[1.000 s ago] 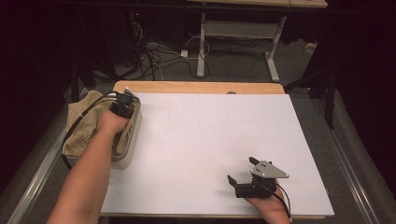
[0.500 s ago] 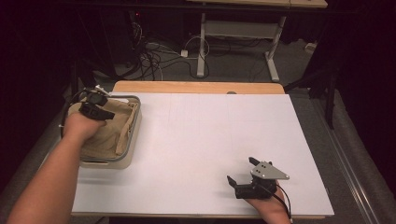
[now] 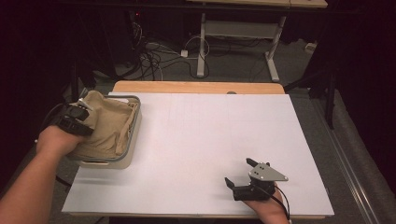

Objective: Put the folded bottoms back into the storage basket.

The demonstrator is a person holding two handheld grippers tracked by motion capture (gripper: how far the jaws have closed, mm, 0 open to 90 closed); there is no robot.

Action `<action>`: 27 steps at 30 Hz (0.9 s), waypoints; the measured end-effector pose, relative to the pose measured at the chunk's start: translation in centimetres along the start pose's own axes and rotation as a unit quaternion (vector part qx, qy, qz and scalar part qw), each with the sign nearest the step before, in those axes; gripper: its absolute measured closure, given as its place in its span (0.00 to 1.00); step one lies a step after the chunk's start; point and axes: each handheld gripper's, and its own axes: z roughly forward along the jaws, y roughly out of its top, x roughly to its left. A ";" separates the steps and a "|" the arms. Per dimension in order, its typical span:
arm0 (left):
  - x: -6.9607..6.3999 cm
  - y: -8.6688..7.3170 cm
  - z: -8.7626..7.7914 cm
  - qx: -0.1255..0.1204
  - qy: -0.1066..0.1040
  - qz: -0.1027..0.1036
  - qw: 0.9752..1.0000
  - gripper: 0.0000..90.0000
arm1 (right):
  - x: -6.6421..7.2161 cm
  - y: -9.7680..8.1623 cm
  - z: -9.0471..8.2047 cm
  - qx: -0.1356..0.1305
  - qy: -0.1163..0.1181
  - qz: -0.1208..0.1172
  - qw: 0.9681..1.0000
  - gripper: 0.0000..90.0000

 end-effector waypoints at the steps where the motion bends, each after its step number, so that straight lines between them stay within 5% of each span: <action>1: 0.0 0.0 0.5 0.008 0.002 -0.002 1.000 0.97 | 0.1 0.0 0.0 0.001 0.001 -0.001 1.000 0.01; 7: -0.7 0.7 3.9 0.060 0.008 0.006 0.998 0.97 | 0.2 0.1 0.2 0.000 0.006 -0.005 1.000 0.01; 14: -2.3 2.1 5.5 0.085 0.025 0.033 0.995 0.97 | 0.2 0.0 0.5 0.006 0.007 -0.008 1.000 0.01; 18: -1.5 2.6 4.3 0.045 -0.009 0.016 0.999 0.97 | 0.1 -0.1 0.5 0.006 0.005 -0.004 1.000 0.01; 27: 0.8 5.4 0.9 -0.032 0.011 -0.014 0.999 0.97 | 0.3 -0.1 0.3 0.005 0.006 -0.006 1.000 0.01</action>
